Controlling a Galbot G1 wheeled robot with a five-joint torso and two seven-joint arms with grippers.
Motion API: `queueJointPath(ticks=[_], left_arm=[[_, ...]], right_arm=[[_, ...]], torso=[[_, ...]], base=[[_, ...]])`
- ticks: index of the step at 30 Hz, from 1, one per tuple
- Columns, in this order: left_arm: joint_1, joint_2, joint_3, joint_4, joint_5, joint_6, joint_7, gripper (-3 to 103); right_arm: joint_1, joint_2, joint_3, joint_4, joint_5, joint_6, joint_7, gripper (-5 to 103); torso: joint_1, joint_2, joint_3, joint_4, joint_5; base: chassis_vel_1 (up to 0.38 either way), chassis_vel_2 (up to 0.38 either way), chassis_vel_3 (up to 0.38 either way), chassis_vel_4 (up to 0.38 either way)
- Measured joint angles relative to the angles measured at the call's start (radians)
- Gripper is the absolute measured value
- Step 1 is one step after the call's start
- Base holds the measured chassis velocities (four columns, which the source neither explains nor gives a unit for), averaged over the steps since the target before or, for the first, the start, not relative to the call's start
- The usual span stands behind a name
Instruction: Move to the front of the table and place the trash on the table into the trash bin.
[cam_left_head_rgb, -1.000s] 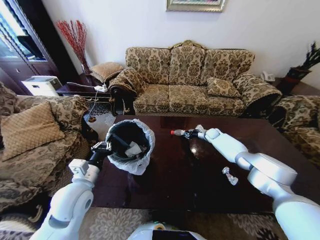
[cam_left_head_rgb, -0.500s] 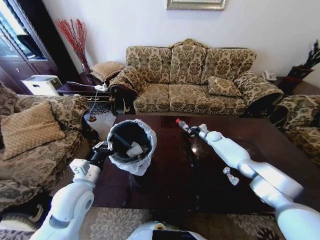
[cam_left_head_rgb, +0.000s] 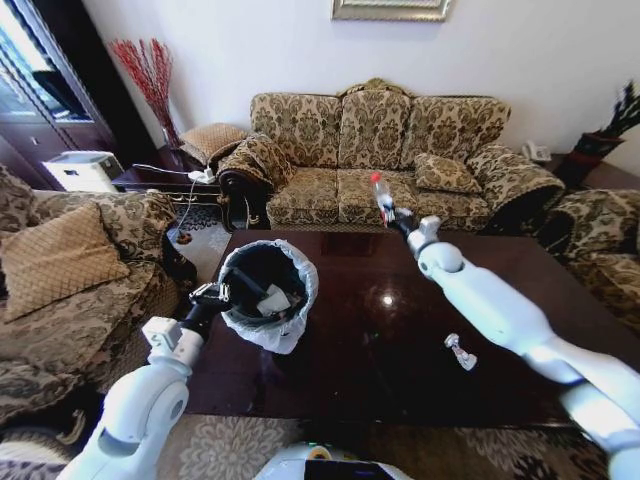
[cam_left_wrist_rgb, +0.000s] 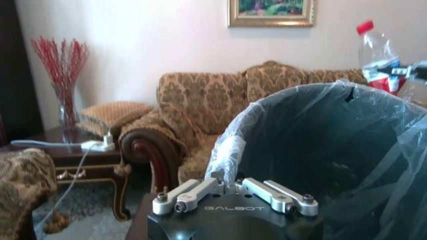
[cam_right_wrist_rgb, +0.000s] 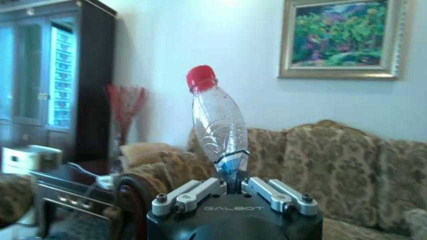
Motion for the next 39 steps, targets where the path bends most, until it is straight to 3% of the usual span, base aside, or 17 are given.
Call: queueJointPath(ticks=[2, 9, 14, 20, 33, 39], left_arm=[[0.001, -0.005, 0.003, 0.007, 0.048, -0.043, -0.001, 1], [0.003, 0.007, 0.003, 0.025, 0.061, -0.078, -0.008, 1], [-0.035, 0.006, 0.018, 0.041, 0.055, -0.076, -0.009, 1], [-0.039, 0.004, 0.028, 0.047, 0.056, -0.076, -0.003, 1], [-0.053, 0.022, 0.023, 0.06, 0.045, -0.06, 0.003, 1], [-0.063, 0.078, 0.021, 0.058, 0.011, -0.03, -0.001, 1]], right_arm=[[0.013, -0.052, -0.026, 0.125, 0.045, -0.039, 0.076, 3], [0.014, -0.128, -0.034, 0.285, 0.1, -0.05, 0.171, 3], [0.032, -0.208, -0.032, 0.347, 0.133, -0.055, 0.15, 3], [0.06, -0.211, -0.028, 0.384, 0.175, -0.061, 0.153, 3], [0.237, -0.028, -0.086, 0.409, 0.27, -0.116, 0.147, 3], [0.322, 0.11, -0.145, 0.411, 0.322, -0.138, 0.088, 3]], torso=[[0.0, 0.0, 0.0, -0.0001, 0.0005], [0.0, 0.0, 0.0, -0.0001, 0.0007], [0.0, 0.0, 0.0, -0.0005, 0.0003], [0.0, 0.0, 0.0, -0.0005, 0.0008], [0.0, 0.0, 0.0, -0.0003, 0.0003], [0.0, 0.0, 0.0, -0.0002, 0.0001]], base=[[0.0, 0.0, 0.0, 0.0], [0.0, 0.0, 0.0, 0.0], [0.0, 0.0, 0.0, 0.0], [0.0, 0.0, 0.0, 0.0], [0.0, 0.0, 0.0, 0.0], [0.0, 0.0, 0.0, 0.0]])
